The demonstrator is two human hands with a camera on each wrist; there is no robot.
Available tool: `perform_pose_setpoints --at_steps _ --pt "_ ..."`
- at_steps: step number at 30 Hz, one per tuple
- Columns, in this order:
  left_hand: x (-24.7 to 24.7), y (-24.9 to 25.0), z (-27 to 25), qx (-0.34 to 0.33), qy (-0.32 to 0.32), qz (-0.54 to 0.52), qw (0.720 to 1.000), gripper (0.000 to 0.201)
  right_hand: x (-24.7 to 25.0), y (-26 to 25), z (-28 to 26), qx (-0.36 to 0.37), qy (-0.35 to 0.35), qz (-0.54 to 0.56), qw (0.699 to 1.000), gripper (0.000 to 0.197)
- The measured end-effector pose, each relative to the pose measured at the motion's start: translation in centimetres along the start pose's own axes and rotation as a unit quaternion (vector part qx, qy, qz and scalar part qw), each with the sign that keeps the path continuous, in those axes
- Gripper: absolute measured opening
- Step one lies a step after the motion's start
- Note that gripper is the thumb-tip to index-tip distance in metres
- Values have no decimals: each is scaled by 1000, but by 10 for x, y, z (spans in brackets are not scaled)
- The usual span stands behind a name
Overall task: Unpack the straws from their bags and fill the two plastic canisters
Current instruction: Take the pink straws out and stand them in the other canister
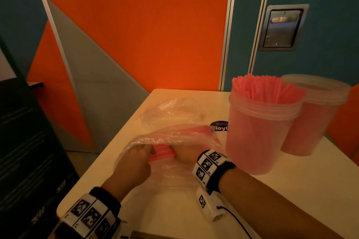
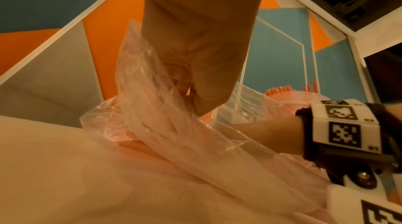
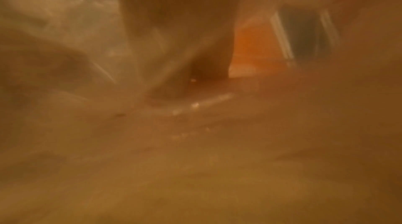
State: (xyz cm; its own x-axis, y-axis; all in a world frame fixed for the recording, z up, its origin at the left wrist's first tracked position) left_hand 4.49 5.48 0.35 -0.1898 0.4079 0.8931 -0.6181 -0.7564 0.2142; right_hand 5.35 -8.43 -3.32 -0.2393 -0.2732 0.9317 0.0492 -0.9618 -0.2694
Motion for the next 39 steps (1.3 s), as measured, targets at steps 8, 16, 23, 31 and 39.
perform_pose_setpoints --at_steps 8,16,23,31,39 --pt "1 -1 6 -17 21 -67 997 56 12 5 -4 -5 69 100 993 26" --pt "11 7 5 -11 57 -75 996 54 -6 3 -14 -34 -124 20 991 41" --pt "7 2 -1 -28 40 -42 998 48 6 -4 -17 54 -70 -48 995 21" --pt "-4 -7 -1 -19 17 17 1000 48 -3 11 -25 19 -131 6 991 23" --pt "-15 -20 4 -9 0 57 998 50 49 11 -19 9 -97 110 989 24"
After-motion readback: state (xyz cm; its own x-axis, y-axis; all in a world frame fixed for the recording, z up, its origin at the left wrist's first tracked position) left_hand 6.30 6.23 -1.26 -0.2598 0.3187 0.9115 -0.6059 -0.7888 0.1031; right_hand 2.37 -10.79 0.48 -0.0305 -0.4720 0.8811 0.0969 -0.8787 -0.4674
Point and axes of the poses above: each hand's wrist, its own z-axis towards the middle knuckle, its own x-axis out of the back of the hand, y = z × x, the point moved 7 cm from there along z, towards the middle knuckle, and after that the axes turned 11 degrees about y, right-handed, at the moved point
